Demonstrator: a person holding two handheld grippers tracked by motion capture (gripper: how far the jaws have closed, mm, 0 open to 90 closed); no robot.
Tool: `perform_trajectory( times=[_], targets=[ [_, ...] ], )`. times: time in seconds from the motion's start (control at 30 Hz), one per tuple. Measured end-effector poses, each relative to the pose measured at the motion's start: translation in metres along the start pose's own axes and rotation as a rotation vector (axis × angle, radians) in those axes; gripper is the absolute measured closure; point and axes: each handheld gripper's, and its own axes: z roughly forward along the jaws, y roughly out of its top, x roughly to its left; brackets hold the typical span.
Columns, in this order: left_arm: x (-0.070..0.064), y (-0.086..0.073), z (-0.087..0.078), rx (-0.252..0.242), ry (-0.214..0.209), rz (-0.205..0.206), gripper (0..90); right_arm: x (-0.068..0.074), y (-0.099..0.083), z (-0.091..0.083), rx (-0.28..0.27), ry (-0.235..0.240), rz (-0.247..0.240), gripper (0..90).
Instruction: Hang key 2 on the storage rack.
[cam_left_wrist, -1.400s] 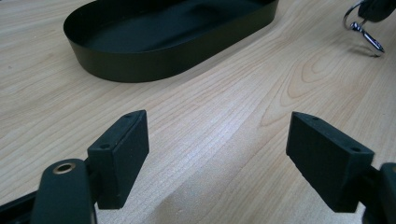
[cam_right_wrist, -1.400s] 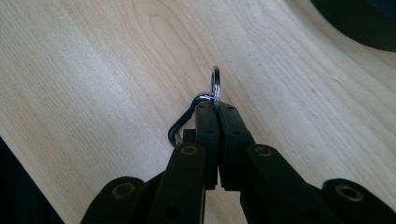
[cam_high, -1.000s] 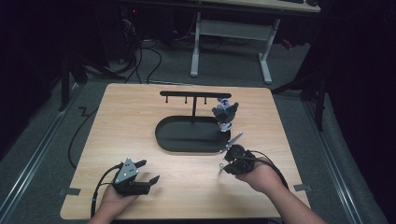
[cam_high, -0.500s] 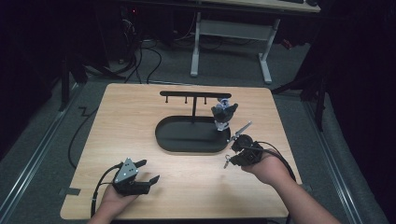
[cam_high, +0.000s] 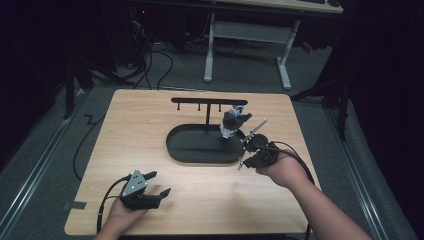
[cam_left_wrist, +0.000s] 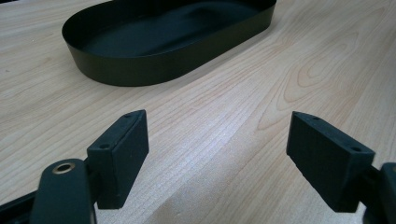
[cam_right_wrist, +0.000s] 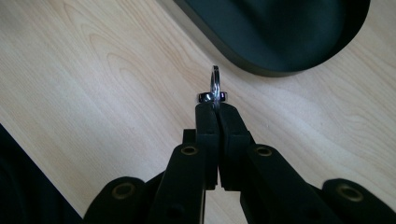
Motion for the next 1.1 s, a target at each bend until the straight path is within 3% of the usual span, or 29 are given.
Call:
perform_trajectory(
  times=[0.47, 0.8, 1.1],
  targets=[
    [-0.001, 0.000, -0.001, 0.000, 0.007, 0.004, 21.4, -0.007, 0.030, -0.006, 0.001, 0.006, -0.001, 89.1],
    [-0.001, -0.001, -0.001, -0.004, 0.008, 0.002, 21.4, -0.011, 0.059, -0.012, 0.003, -0.008, -0.029, 89.1],
    [-0.001, -0.001, -0.001, -0.004, 0.008, 0.001, 21.4, -0.019, 0.081, -0.020, -0.002, -0.024, -0.010, 89.1]
  ],
)
